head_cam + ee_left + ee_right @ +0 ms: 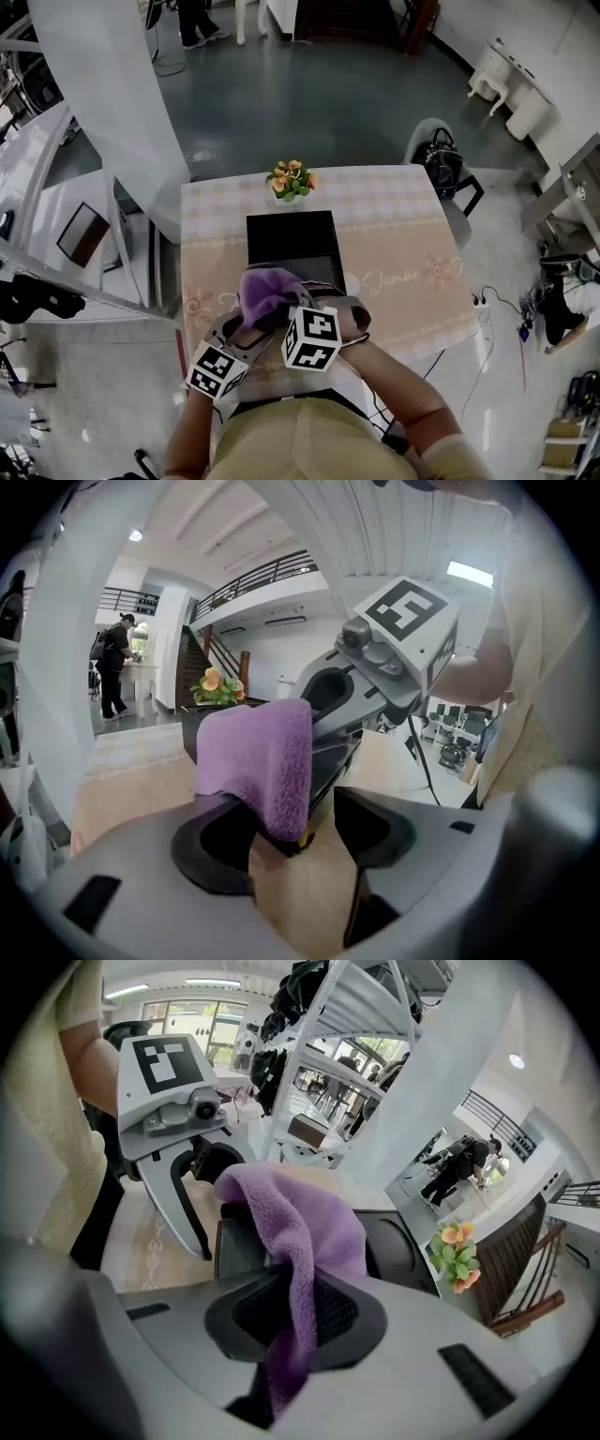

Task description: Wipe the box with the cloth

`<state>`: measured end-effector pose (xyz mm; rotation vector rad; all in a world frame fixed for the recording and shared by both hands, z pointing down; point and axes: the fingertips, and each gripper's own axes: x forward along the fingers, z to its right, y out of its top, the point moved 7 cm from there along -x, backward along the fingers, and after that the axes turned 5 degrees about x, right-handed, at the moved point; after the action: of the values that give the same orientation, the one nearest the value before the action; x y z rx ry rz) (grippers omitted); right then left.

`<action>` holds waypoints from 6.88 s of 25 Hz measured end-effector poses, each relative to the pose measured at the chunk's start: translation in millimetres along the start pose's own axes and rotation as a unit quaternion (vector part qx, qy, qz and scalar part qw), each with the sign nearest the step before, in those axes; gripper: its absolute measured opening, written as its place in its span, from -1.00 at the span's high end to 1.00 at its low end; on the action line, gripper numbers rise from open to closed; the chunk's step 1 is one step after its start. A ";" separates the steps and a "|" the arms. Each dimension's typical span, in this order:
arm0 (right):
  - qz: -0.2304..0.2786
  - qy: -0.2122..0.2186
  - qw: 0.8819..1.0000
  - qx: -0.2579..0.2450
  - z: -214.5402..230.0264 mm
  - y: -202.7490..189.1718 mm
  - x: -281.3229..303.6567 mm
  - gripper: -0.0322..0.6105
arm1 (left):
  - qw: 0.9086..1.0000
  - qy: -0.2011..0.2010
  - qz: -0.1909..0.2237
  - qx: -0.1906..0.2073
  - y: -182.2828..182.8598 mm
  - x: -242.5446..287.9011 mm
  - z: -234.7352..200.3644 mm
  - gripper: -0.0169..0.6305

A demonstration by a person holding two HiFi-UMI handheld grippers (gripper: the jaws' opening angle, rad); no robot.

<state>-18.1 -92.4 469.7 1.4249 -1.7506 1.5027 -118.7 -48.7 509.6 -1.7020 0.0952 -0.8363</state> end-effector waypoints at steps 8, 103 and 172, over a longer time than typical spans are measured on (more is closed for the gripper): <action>-0.043 -0.018 0.999 0.003 9.5 -25.2 -10.0 0.72 | 1.000 0.002 0.001 0.003 0.0 -0.4 -0.2 0.12; 0.090 0.012 0.993 -0.072 -73.3 -49.0 -37.0 0.72 | 0.991 0.090 0.067 -0.069 -4.9 -85.3 -1.2 0.20; 0.208 -0.190 0.927 0.248 163.3 -175.9 -105.6 0.72 | 0.977 0.170 0.013 -0.124 22.9 -10.8 -5.8 0.25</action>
<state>223.5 -175.8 411.4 1.7577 -2.0997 2.1251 -121.8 -55.6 484.7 -1.7677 0.4720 -1.1266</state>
